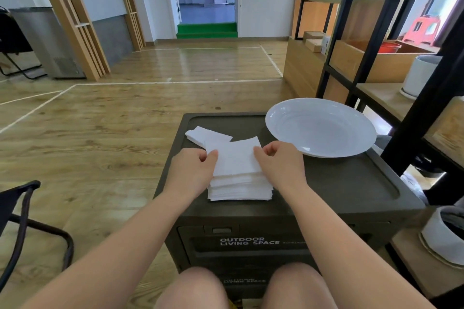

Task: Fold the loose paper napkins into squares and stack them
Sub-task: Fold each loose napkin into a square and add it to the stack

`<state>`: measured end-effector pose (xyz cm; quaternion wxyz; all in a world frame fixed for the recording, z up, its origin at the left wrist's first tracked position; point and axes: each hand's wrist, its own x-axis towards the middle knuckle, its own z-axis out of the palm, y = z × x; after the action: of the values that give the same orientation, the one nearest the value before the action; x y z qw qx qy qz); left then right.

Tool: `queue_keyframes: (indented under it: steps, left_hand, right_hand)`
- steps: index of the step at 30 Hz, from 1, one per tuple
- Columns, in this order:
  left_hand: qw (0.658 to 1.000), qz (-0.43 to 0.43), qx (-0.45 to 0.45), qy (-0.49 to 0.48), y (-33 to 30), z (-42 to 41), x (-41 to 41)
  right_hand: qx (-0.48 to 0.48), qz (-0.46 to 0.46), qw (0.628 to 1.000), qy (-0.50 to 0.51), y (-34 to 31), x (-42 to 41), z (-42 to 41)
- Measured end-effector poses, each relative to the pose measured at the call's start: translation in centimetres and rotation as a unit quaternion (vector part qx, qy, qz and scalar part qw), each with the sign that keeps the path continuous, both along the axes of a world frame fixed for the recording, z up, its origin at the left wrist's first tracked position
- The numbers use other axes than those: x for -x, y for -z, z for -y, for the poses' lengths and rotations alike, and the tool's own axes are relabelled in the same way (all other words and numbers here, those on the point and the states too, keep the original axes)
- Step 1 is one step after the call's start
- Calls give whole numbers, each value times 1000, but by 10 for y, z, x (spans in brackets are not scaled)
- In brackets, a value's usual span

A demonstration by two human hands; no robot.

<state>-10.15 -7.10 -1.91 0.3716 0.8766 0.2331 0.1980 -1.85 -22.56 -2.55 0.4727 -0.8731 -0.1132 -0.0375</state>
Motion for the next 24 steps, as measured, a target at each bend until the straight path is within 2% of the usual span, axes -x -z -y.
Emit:
queue_keyframes:
  steps: [3,8,14,21,24]
  left_hand:
    - [999,-3,-31,6,5,1,2]
    - [998,-16,-59,3,18,5,4]
    - [999,-21,-47,0,23,2,3]
    - [997,-73,-39,-5,21,-20,1]
    - [998,-26,-60,-16,17,-44,-14]
  right_hand:
    - [38,24,999,14,7,5,1]
    - [63,15,998,24,17,10,1]
    - [8,-14,999,29,26,13,3]
    - [-76,-52,996,19,30,7,10]
    - [-88,-15,996,-22,32,9,10]
